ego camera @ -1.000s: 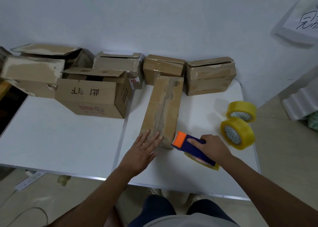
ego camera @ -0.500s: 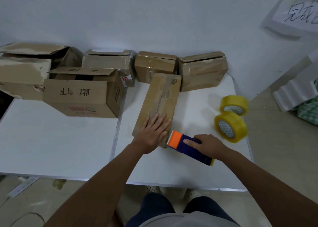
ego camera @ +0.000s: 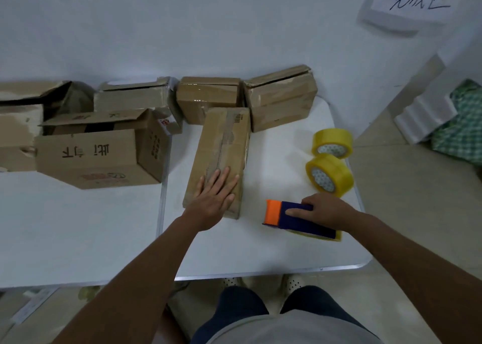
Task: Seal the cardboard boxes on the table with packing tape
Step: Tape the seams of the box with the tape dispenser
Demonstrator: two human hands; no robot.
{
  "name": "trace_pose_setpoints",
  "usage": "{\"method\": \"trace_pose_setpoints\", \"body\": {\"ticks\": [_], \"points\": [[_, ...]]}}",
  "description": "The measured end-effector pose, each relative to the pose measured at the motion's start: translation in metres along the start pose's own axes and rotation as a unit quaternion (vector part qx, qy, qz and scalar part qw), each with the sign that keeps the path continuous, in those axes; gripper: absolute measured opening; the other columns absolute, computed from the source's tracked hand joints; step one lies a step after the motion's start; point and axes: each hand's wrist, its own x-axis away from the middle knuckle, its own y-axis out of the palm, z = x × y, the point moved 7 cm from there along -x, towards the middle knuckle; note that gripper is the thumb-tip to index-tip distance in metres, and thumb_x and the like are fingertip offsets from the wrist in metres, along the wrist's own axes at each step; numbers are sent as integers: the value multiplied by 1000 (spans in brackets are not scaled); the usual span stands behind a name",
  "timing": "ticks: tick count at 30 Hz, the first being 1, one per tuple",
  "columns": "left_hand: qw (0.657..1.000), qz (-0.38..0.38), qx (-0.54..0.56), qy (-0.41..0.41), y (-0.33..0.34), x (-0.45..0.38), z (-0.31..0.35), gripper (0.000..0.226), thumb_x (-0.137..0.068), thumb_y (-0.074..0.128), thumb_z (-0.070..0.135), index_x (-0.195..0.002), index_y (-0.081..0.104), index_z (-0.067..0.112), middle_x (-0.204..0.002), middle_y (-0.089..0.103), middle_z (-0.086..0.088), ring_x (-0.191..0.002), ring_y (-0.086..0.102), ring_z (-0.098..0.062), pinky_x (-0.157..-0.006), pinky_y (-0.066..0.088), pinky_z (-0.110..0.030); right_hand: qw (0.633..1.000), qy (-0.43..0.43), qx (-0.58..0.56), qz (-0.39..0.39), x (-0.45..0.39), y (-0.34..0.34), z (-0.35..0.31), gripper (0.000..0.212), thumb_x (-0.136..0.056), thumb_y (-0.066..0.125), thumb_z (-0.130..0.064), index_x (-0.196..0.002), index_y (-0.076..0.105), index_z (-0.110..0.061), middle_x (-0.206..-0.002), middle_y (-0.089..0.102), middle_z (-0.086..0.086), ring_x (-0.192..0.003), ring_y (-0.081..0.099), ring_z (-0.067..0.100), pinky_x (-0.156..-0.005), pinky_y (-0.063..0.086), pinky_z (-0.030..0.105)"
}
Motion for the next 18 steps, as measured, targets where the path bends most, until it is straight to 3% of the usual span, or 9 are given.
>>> {"method": "trace_pose_setpoints", "body": {"ticks": [4, 8, 12, 14, 18], "points": [[1000, 1, 2, 1, 0, -1, 1, 76, -86, -25, 65, -156, -10, 39, -162, -24, 14, -148, -23, -9, -118, -13, -45, 999, 19, -34, -27, 2, 2, 11, 66, -84, 45, -74, -93, 65, -12, -85, 64, 7, -79, 62, 21, -64, 40, 26], [1000, -5, -1, -1, 1, 0, 0, 69, -89, -19, 61, -155, -13, 40, -160, -28, 16, -147, -26, -7, -117, -16, -42, 996, 38, -40, -70, 4, 9, 10, 55, -89, 52, -64, -106, 63, -13, -96, 61, 4, -87, 58, 19, -65, 39, 25], [1000, 9, 3, 3, -1, 1, 2, 71, -88, -23, 64, -154, -12, 40, -161, -24, 14, -148, -23, -9, -117, -15, -43, 998, 60, -4, 11, -1, 16, 0, 50, -92, 50, -60, -100, 57, -12, -92, 59, 5, -82, 57, 20, -66, 42, 29], [1000, 15, 13, 1, -1, 1, 3, 70, -88, -22, 64, -153, -13, 41, -161, -23, 15, -148, -23, -9, -117, -16, -42, 995, 71, 19, 60, -4, 21, -11, 49, -94, 48, -57, -106, 54, -10, -95, 58, 7, -82, 56, 22, -68, 42, 31], [999, 27, 30, -25, 0, 3, 6, 66, -90, -18, 62, -152, -14, 42, -160, -24, 15, -146, -27, -8, -117, -16, -42, 984, 94, 63, 139, -8, 21, -32, 50, -96, 45, -55, -115, 52, -10, -109, 63, 9, -96, 62, 28, -71, 43, 33]]}}
